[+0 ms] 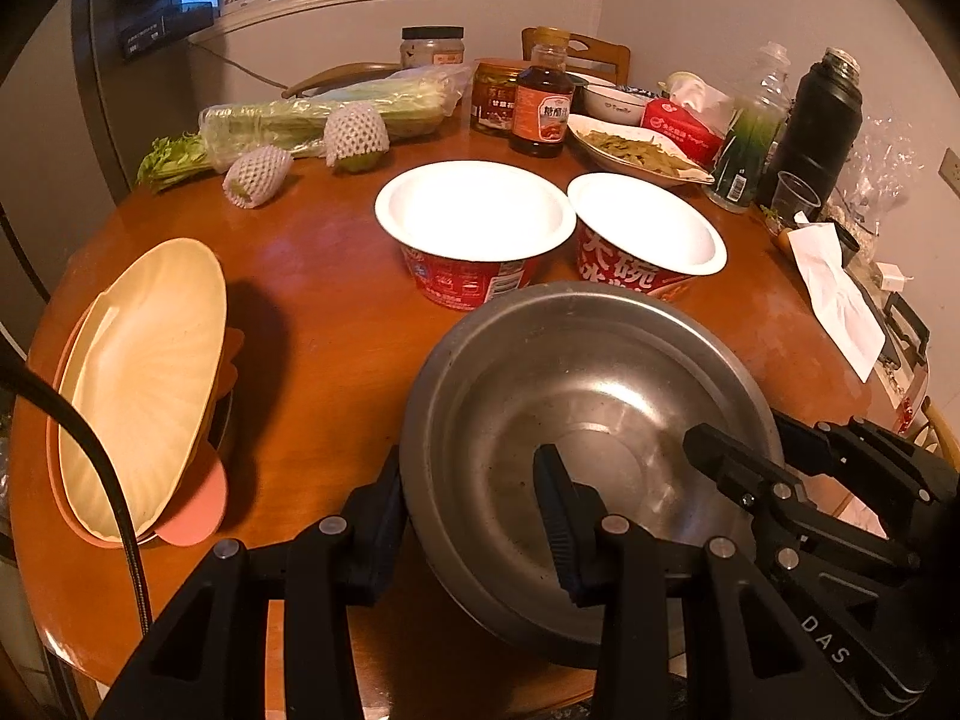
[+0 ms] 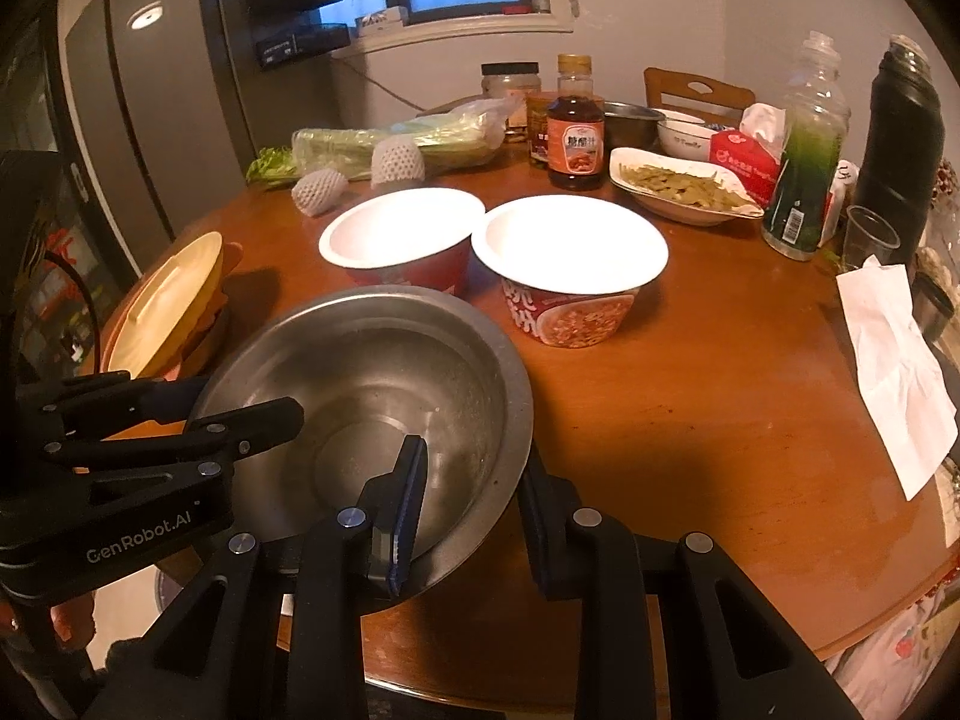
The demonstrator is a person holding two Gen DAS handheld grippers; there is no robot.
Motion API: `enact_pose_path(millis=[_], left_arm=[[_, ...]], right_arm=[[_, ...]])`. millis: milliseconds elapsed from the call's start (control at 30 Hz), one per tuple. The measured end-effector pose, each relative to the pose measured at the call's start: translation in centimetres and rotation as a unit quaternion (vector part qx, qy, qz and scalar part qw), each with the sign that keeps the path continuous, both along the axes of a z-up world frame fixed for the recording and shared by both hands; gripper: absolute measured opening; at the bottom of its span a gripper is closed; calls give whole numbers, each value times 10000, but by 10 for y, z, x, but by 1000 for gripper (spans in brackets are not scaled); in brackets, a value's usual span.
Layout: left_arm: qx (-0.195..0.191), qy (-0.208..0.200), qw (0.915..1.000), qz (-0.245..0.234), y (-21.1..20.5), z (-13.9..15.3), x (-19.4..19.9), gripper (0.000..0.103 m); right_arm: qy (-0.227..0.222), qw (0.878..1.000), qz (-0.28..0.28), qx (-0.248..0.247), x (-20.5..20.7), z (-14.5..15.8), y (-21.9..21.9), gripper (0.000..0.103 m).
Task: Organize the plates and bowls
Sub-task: 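Close the right gripper on the steel bowl rim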
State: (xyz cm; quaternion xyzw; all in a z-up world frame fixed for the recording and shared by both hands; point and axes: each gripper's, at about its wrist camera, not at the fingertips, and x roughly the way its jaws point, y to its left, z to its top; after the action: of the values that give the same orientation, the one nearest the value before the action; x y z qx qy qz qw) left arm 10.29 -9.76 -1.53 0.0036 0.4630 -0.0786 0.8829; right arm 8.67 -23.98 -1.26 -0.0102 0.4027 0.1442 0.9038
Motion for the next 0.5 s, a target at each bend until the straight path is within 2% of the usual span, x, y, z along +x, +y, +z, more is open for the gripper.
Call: enact_pose_path(millis=[500], left_arm=[[-47,21,10000,13,6,-7,4,42]], right_arm=[[124,9999,-25,-60,5,-10,9,31]])
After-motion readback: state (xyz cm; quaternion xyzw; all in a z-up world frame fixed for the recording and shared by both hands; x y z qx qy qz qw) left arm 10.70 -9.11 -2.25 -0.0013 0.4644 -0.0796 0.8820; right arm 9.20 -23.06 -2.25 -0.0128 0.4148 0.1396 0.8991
